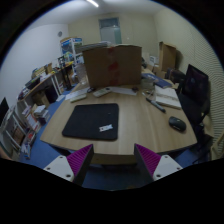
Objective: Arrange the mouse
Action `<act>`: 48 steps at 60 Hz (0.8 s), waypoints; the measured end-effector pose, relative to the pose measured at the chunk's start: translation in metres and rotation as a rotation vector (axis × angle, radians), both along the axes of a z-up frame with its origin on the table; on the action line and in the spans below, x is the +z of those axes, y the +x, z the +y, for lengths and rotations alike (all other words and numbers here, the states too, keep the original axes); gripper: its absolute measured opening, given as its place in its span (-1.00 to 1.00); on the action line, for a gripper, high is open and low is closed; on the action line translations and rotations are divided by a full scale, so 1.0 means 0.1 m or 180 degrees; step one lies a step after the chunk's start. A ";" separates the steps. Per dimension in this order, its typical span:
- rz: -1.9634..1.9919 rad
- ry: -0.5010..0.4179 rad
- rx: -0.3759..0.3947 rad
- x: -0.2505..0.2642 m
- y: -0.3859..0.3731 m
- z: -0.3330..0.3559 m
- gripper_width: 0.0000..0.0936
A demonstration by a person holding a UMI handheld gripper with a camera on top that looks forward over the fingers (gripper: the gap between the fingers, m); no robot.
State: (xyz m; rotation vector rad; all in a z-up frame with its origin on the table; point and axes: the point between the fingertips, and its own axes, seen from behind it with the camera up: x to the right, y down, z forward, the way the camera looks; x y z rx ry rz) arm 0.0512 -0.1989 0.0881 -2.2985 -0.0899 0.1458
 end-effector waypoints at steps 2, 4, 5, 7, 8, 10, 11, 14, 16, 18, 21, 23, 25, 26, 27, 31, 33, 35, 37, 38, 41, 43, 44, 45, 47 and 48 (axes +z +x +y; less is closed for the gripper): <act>-0.0038 0.0033 -0.0050 -0.05 0.12 0.14 0.79; -0.0082 0.0056 -0.0119 -0.06 0.28 0.19 0.79; -0.0103 0.0065 -0.0151 -0.07 0.37 0.22 0.79; -0.0142 0.0088 -0.0209 -0.11 0.59 0.30 0.80; -0.0162 0.0098 -0.0235 -0.13 0.70 0.34 0.79; -0.0214 0.0114 -0.0290 -0.14 0.86 0.32 0.80; -0.0234 0.0123 -0.0299 -0.18 1.06 0.34 0.79; -0.0326 0.0140 -0.0335 -0.30 1.41 0.44 0.79; -0.0389 0.0135 -0.0366 -0.39 1.65 0.50 0.79; -0.0445 0.0144 -0.0386 -0.47 1.88 0.57 0.80; -0.0513 0.0151 -0.0422 -0.57 2.19 0.66 0.78; -0.0526 0.0177 -0.0440 -0.62 2.39 0.74 0.78; -0.0525 0.0216 -0.0439 -0.68 2.56 0.83 0.78; -0.0530 0.0224 -0.0437 -0.72 2.64 0.87 0.77; -0.0536 0.0218 -0.0432 -0.76 2.72 0.90 0.77; -0.0568 0.0169 -0.0400 -0.92 2.94 1.00 0.88; -0.0469 0.0275 -0.0365 -0.90 2.97 1.11 0.79; -0.0411 0.0272 -0.0370 -0.93 3.02 1.17 0.80; -0.0317 0.0316 -0.0353 -0.93 3.01 1.25 0.80; -0.0296 0.0316 -0.0344 -0.94 3.03 1.29 0.78; -0.0230 0.0386 -0.0340 -0.93 3.06 1.43 0.79; -0.0223 0.0421 -0.0318 -0.93 3.06 1.51 0.79; -0.0232 0.0435 -0.0317 -0.92 3.07 1.55 0.78; -0.0238 0.0446 -0.0315 -0.93 3.07 1.60 0.78; -0.0221 0.0470 -0.0326 -0.93 3.07 1.69 0.78; -0.0219 0.0482 -0.0336 -0.94 3.08 1.73 0.77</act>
